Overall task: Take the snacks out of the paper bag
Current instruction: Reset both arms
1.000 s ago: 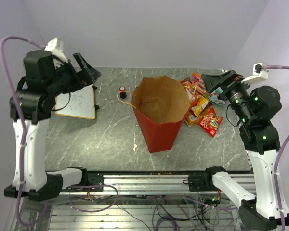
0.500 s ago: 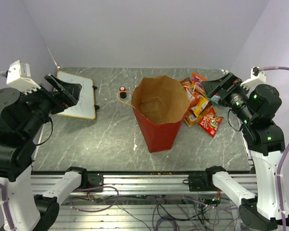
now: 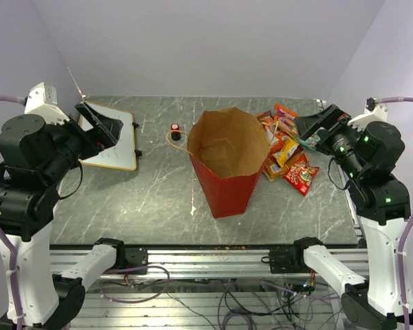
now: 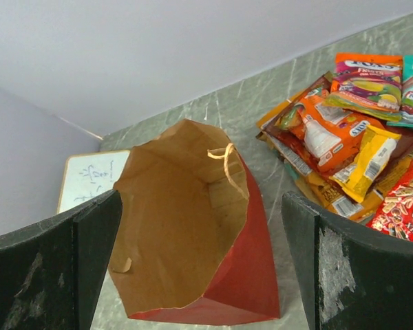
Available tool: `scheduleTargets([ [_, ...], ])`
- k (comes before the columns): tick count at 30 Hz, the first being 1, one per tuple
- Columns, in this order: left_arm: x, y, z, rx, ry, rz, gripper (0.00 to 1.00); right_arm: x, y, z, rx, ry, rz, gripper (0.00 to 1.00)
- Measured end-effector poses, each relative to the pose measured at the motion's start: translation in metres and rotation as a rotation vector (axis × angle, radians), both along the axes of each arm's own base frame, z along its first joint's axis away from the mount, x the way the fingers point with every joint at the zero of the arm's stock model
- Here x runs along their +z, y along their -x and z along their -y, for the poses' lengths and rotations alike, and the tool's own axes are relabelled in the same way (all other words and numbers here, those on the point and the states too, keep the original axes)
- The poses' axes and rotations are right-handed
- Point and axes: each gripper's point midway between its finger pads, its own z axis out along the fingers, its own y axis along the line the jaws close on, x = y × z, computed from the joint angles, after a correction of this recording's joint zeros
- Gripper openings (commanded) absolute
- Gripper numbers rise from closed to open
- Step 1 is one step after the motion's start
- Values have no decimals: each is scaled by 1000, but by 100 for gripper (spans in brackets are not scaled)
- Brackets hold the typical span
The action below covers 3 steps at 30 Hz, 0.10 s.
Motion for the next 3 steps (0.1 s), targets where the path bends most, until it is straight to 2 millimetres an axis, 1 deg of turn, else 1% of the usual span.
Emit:
scheduleTargets([
  [3,-2,-1,1,0,7,-6,98,-2,0,3,-7,30,2,100],
])
